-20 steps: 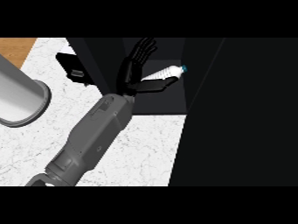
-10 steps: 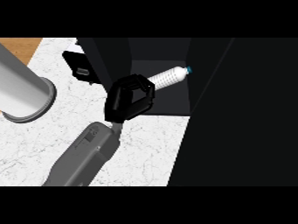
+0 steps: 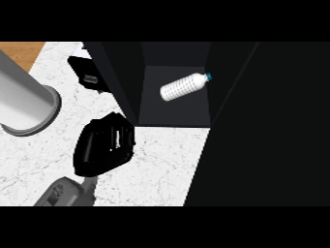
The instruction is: Pick up the bottled water, place it into the cabinet and close the cabinet
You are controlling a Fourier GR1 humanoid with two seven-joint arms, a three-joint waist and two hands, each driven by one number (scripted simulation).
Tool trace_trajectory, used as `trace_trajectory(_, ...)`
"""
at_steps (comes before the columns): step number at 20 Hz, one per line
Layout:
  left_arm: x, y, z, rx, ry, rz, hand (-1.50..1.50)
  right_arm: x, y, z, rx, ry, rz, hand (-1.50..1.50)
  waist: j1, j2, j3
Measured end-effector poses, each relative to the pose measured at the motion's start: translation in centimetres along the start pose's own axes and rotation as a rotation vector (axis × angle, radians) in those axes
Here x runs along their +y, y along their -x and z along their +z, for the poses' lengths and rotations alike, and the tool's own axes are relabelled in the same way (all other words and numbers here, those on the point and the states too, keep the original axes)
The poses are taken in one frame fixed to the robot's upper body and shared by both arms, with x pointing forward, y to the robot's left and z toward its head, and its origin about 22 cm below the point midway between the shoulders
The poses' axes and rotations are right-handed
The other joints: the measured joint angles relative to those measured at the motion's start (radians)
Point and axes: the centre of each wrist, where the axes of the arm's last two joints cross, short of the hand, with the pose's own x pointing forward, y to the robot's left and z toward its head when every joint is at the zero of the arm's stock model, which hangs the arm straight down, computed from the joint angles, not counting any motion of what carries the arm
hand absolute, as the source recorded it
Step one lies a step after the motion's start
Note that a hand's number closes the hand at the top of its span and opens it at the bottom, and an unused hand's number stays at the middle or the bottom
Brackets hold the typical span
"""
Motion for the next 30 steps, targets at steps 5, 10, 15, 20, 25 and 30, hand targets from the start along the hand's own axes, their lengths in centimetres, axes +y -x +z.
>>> trace_trajectory(5,2.1,-2.3,2.5,-0.016,-0.022,-0.011,1.5,1.4,-0.8,-1.7,0.001,-0.047,-0.024,1.5,-0.005,0.002,0.0)
trace_trajectory(10,3.8,-3.8,5.0,-0.03,-0.057,-0.003,1.5,4.3,-1.1,-4.0,-0.014,-0.106,-0.037,1.5,-0.003,0.003,0.0)
trace_trajectory(15,6.1,-4.3,6.4,-0.039,-0.081,-0.005,1.5,4.8,-1.5,-4.4,-0.023,-0.144,0.051,1.5,-0.002,0.004,-0.001)
trace_trajectory(20,7.8,-5.2,8.0,-0.04,-0.085,-0.008,1.5,5.0,-1.9,-4.9,-0.074,-0.129,0.123,1.5,0.01,0.004,-0.002)
trace_trajectory(25,8.8,-5.6,8.8,-0.041,-0.086,-0.012,1.5,4.8,-2.2,-5.9,-0.082,-0.076,0.116,1.5,0.021,0.009,-0.003)
trace_trajectory(30,10.4,-6.5,9.0,-0.046,-0.074,-0.018,1.5,4.9,-2.0,-11.5,-0.071,0.025,0.061,1.5,0.035,0.016,-0.002)
